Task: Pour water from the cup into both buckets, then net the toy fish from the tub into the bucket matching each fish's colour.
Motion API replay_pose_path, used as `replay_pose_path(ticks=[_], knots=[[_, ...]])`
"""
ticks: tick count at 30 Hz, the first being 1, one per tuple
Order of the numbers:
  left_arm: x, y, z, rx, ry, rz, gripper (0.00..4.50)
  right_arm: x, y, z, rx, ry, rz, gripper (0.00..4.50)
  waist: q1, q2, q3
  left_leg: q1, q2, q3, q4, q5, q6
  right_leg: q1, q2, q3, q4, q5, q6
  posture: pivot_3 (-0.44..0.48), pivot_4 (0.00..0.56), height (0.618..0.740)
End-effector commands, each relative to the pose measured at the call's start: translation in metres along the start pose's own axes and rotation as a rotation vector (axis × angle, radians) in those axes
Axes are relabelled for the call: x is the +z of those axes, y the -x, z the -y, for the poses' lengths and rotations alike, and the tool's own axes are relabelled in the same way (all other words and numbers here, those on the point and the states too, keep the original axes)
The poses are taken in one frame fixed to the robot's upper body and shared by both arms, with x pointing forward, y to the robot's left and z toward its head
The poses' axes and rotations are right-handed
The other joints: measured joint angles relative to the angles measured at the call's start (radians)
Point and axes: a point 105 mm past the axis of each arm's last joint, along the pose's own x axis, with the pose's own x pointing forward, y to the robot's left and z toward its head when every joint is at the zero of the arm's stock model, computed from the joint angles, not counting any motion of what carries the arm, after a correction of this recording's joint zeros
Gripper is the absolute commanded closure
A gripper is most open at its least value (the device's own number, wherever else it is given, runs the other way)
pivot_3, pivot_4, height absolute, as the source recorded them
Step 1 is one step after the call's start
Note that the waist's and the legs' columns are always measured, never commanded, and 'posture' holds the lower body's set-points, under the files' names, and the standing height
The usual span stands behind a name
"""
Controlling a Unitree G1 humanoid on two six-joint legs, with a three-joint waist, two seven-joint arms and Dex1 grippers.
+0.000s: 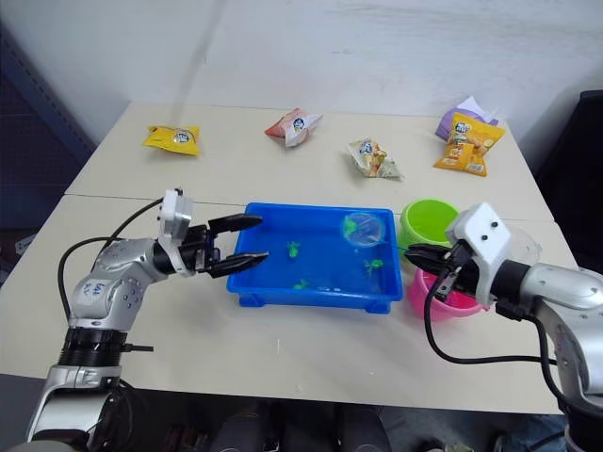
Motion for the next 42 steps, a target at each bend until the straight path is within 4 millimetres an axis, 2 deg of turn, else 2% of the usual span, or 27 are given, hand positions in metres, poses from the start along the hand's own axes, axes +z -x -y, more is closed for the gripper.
replay_pose_path(ticks=[1,8,13,18,23,29,34,38,42], knots=[[0.015,-0.005,-0.003,0.004,-0.022,0.044,0.08,0.009,0.020,0.018,-0.142,0.029,0.030,4.50,0.000,0.000,0.000,0.000,0.000,0.000,0.000,0.000,0.000,0.000,0.000,0.000,0.000,0.000,0.000,0.000,0.150,0.738],[0.017,-0.008,-0.006,-0.006,-0.045,0.040,0.08,-0.002,0.050,0.059,-0.404,0.165,-0.062,4.50,-0.003,0.000,0.000,0.001,0.000,0.001,0.000,0.000,0.000,0.000,0.001,0.001,0.000,0.000,0.000,0.000,0.150,0.738],[0.013,-0.011,-0.002,-0.035,-0.061,0.022,0.08,-0.007,0.052,0.079,-0.510,0.330,-0.097,4.50,-0.004,0.000,0.000,0.001,0.000,0.001,0.000,0.001,-0.001,0.000,0.002,0.001,0.001,0.000,0.000,0.000,0.150,0.738],[0.011,-0.013,0.000,-0.047,-0.061,0.017,0.08,-0.013,0.045,0.084,-0.504,0.564,-0.169,4.50,-0.003,0.000,0.000,0.001,0.000,0.002,-0.001,0.001,-0.002,0.000,0.002,0.001,0.001,0.000,0.000,0.000,0.150,0.738],[0.008,-0.015,0.004,-0.061,-0.051,0.017,0.08,-0.018,0.043,0.093,-0.537,0.922,-0.252,4.50,-0.003,0.000,0.000,0.001,0.000,0.002,0.000,0.001,-0.002,0.000,0.002,0.001,0.000,0.000,0.000,0.000,0.150,0.738],[0.006,-0.016,0.002,-0.044,-0.061,0.019,0.08,-0.012,0.041,0.090,-0.515,1.270,-0.220,4.50,-0.004,0.000,0.000,0.002,0.000,0.002,0.000,0.002,-0.003,0.000,0.002,0.001,0.001,0.000,0.000,0.000,0.150,0.738],[0.003,-0.022,0.004,-0.058,-0.058,0.024,0.08,-0.020,0.044,0.090,-0.506,1.416,-0.197,4.50,-0.004,0.000,0.000,0.002,0.001,0.002,-0.001,0.003,-0.005,0.000,0.003,0.002,0.001,0.000,0.000,0.000,0.150,0.738],[0.003,-0.024,0.005,-0.064,-0.060,0.028,0.08,-0.042,0.045,0.096,-0.460,1.417,-0.264,4.50,-0.004,0.000,0.000,0.002,0.001,0.003,-0.001,0.003,-0.005,0.000,0.003,0.002,0.001,0.000,0.000,0.000,0.150,0.738],[0.003,-0.025,0.005,-0.066,-0.062,0.028,0.08,-0.041,0.043,0.095,-0.459,1.447,-0.228,4.50,-0.006,0.000,0.000,0.002,0.001,0.003,-0.001,0.003,-0.005,0.000,0.003,0.003,0.001,0.000,0.000,0.000,0.150,0.738]])
